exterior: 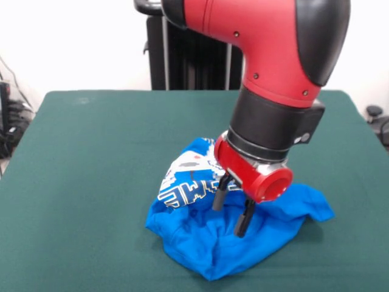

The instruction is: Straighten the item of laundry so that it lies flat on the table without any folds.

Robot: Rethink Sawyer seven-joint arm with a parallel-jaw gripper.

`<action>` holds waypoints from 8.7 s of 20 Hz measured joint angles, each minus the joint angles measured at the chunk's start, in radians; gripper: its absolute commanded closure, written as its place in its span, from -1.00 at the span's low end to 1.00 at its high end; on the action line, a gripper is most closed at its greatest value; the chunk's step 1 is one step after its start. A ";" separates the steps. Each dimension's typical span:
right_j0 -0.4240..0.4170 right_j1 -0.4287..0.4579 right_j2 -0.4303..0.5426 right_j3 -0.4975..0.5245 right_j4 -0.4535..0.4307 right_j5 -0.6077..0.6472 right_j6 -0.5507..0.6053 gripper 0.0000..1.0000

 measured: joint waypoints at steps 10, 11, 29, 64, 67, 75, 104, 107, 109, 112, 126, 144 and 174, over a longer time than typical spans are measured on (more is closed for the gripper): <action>-0.022 0.003 0.036 0.000 -0.001 -0.053 0.000 -1.00; -0.023 0.003 0.044 0.000 -0.001 -0.059 0.000 -1.00; -0.021 0.003 0.062 0.000 -0.004 -0.060 0.000 -1.00; -0.022 0.085 0.098 0.015 -0.003 -0.166 0.000 -1.00; -0.022 0.085 0.098 0.015 -0.003 -0.166 0.000 -1.00; -0.021 0.083 0.098 0.017 -0.003 -0.166 0.000 -1.00; -0.023 0.021 0.120 0.115 -0.003 -0.166 0.000 -1.00; -0.023 0.021 0.128 0.116 -0.003 -0.166 0.000 -1.00; -0.023 0.020 0.132 0.116 -0.003 -0.166 0.000 -1.00; -0.025 0.019 0.147 0.116 -0.003 -0.166 0.000 -1.00; -0.026 0.018 0.163 0.118 -0.003 -0.166 0.000 -1.00; -0.027 -0.062 0.168 0.198 -0.003 -0.166 0.000 -1.00; -0.031 -0.017 0.188 0.196 -0.058 -0.171 0.000 -1.00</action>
